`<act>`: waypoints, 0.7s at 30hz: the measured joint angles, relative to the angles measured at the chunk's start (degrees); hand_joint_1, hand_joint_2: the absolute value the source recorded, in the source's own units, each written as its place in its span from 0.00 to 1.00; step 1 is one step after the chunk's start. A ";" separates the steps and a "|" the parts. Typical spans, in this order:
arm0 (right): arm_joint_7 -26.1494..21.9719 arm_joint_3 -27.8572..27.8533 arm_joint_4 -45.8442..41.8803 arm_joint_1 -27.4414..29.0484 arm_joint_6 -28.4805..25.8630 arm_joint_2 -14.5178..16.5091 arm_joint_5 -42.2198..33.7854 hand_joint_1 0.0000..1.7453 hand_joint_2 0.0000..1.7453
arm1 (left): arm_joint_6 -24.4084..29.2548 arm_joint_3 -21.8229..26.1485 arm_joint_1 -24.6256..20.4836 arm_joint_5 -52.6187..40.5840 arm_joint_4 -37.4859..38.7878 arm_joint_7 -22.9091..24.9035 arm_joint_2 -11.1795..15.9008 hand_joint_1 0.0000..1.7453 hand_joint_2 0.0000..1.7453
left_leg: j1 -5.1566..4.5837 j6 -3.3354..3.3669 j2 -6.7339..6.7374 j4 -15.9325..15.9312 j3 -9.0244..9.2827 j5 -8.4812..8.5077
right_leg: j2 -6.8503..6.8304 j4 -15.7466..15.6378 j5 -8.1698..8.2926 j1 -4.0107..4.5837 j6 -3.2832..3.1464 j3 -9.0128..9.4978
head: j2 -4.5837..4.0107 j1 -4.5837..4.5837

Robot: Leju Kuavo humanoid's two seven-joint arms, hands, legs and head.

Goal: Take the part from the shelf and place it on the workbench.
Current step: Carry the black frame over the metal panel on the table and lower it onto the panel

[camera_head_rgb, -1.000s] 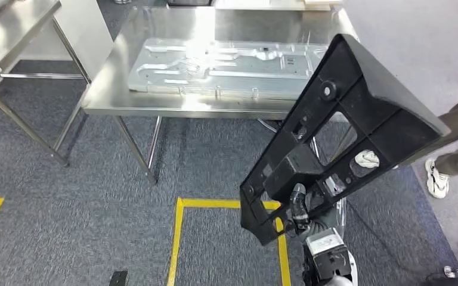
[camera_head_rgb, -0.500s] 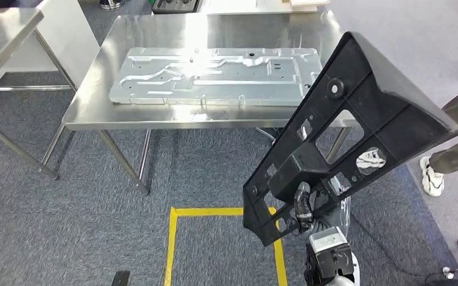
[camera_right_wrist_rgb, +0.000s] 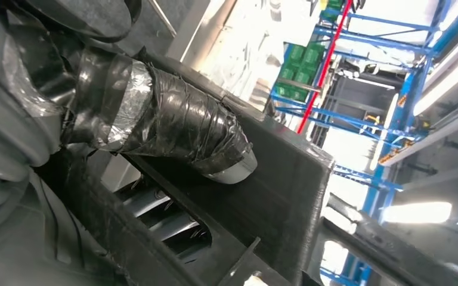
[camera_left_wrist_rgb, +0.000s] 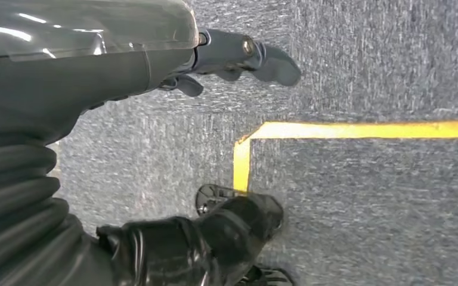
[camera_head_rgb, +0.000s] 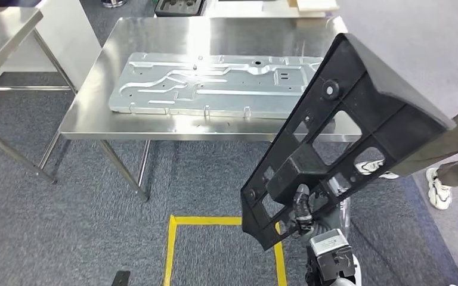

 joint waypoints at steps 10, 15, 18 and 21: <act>0.45 0.00 0.23 -0.52 0.24 0.00 -0.33 1.00 1.00 | -0.16 -0.04 -0.06 0.64 0.00 0.01 0.07 0.00 1.00 | 0.20 -1.25 0.04 15.52 -10.87 -2.12 | 0.53 -1.58 -3.23 0.08 -2.46 4.21 | 0.00 -0.91; -0.10 0.00 0.53 -0.74 0.86 0.25 -1.41 1.00 1.00 | -0.29 -0.04 0.09 1.18 0.00 -0.27 0.52 0.00 1.00 | -0.54 0.11 -0.21 2.33 -7.13 6.30 | 0.96 -1.88 -5.29 0.19 -1.63 6.33 | 0.00 -0.72; -0.31 0.00 0.71 -0.84 1.01 0.29 -1.80 1.00 1.00 | -0.41 -0.04 -0.03 1.21 -0.01 -0.22 0.60 0.00 1.00 | -0.55 0.45 -0.28 0.69 -6.04 5.38 | 0.76 -2.47 -5.63 0.18 -0.65 6.93 | 0.00 -0.78; -0.42 0.00 0.77 -1.03 0.84 0.33 -1.93 1.00 1.00 | -0.79 -0.04 0.15 1.16 -0.02 0.13 0.60 0.00 1.00 | -0.04 1.19 -0.21 -0.76 -4.11 4.90 | 0.53 3.12 -7.77 0.23 -0.01 4.16 | 0.00 -0.46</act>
